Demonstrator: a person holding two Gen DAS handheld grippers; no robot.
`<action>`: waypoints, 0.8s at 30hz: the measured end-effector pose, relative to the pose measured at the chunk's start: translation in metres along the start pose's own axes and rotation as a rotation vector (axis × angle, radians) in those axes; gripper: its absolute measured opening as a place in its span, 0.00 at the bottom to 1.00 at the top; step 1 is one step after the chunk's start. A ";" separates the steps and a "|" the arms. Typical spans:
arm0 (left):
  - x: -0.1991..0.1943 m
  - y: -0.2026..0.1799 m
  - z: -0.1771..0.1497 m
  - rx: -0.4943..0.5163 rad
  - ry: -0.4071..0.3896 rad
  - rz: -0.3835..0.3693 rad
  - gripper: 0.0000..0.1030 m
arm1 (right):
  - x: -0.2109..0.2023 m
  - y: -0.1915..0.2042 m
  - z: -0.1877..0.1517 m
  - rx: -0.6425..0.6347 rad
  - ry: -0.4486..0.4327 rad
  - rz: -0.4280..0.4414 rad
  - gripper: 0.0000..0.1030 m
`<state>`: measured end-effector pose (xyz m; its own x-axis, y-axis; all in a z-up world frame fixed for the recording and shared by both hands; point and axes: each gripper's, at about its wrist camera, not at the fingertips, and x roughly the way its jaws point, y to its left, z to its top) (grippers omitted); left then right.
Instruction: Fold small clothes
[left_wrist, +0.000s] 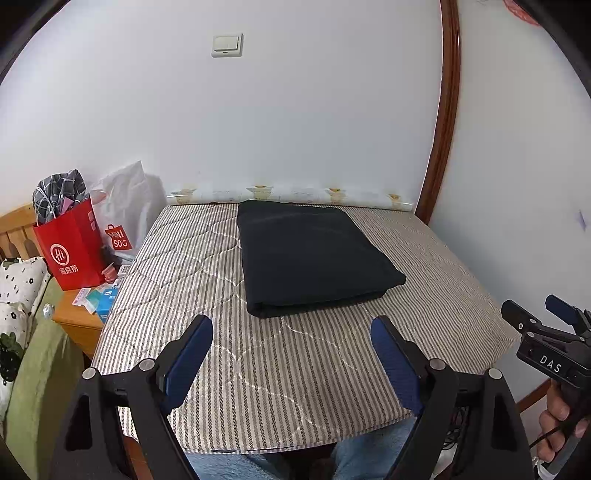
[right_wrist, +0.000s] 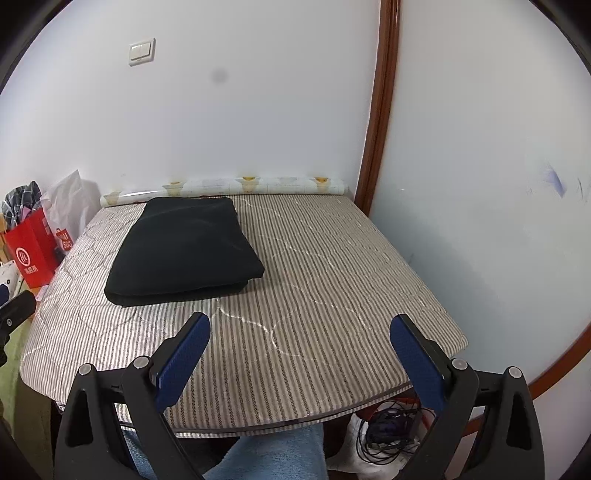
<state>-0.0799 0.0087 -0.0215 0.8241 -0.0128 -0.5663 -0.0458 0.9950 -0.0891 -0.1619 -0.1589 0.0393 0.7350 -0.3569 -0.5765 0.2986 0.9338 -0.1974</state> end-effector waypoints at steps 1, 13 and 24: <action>0.000 0.000 0.000 0.002 0.000 -0.001 0.84 | 0.000 0.001 0.000 -0.004 0.000 -0.006 0.94; 0.000 0.000 -0.001 0.002 0.002 0.003 0.84 | -0.001 0.001 -0.002 0.002 0.003 -0.014 0.94; 0.000 0.002 -0.001 0.000 0.004 -0.001 0.84 | -0.004 0.003 -0.003 -0.002 -0.003 -0.022 0.94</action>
<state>-0.0803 0.0106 -0.0227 0.8221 -0.0143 -0.5692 -0.0450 0.9949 -0.0900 -0.1655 -0.1542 0.0386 0.7304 -0.3773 -0.5693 0.3131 0.9258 -0.2119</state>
